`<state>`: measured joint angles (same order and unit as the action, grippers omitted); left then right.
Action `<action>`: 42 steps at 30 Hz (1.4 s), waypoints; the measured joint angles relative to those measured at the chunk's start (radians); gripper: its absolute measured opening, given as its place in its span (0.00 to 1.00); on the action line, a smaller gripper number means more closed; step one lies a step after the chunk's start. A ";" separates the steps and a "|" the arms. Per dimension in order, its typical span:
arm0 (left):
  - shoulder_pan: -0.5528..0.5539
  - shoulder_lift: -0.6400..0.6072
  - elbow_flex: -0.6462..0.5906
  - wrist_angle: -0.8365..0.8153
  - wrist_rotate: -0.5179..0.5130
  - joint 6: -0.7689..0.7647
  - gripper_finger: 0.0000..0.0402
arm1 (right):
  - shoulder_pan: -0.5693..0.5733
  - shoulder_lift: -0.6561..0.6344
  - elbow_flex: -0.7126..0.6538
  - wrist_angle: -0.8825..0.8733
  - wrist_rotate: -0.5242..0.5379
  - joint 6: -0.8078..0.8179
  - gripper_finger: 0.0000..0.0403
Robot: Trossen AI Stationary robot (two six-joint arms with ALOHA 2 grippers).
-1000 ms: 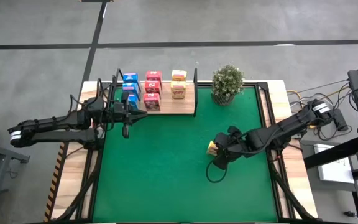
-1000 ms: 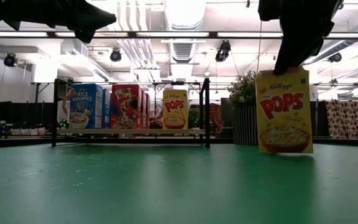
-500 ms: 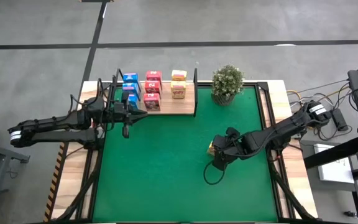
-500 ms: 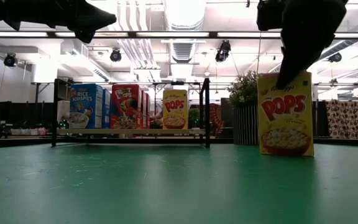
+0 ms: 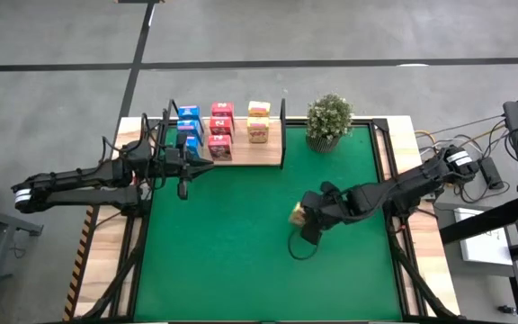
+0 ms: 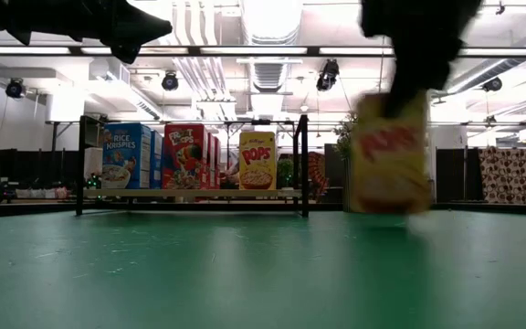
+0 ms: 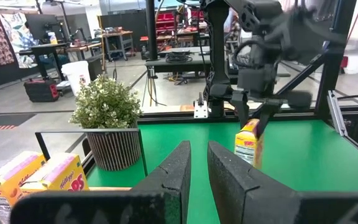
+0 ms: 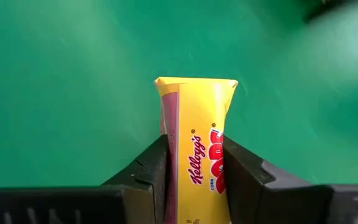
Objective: Stack cereal on shelf
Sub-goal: Put the yellow cereal box aligned with the other yellow cereal boxes on the shelf
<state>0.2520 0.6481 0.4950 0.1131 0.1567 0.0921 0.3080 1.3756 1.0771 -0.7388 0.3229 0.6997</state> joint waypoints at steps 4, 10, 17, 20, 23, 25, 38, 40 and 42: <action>0.000 0.002 0.000 0.004 0.000 0.000 0.09 | -0.078 0.030 0.103 0.050 -0.026 -0.119 0.28; 0.000 0.002 0.000 0.004 0.000 0.000 0.09 | -0.192 0.142 0.331 0.071 -0.088 -0.391 0.30; 0.000 0.000 0.000 0.000 0.000 0.000 0.09 | -0.317 0.349 0.651 -0.048 -0.117 -0.759 0.29; 0.000 0.000 0.000 -0.001 0.000 0.000 0.09 | -0.384 0.433 0.767 -0.091 -0.122 -0.879 0.29; 0.000 0.000 0.000 -0.006 0.000 0.000 0.09 | -0.463 0.505 0.870 -0.161 -0.188 -0.954 0.30; 0.000 0.000 0.000 -0.008 0.000 0.000 0.09 | -0.522 0.544 0.923 -0.208 -0.281 -0.980 0.31; 0.000 -0.001 0.000 -0.009 0.000 0.003 0.09 | -0.704 0.661 1.017 -0.280 -0.481 -1.056 0.38; 0.000 -0.001 0.000 -0.009 0.000 0.003 0.09 | -0.703 0.660 1.017 -0.277 -0.480 -1.059 0.40; 0.000 -0.001 0.000 -0.009 0.000 0.004 0.09 | -0.703 0.660 1.016 -0.278 -0.476 -1.060 0.42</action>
<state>0.2523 0.6472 0.4950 0.1044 0.1570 0.0959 -0.3954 2.0354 2.0936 -1.0172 -0.1536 -0.3601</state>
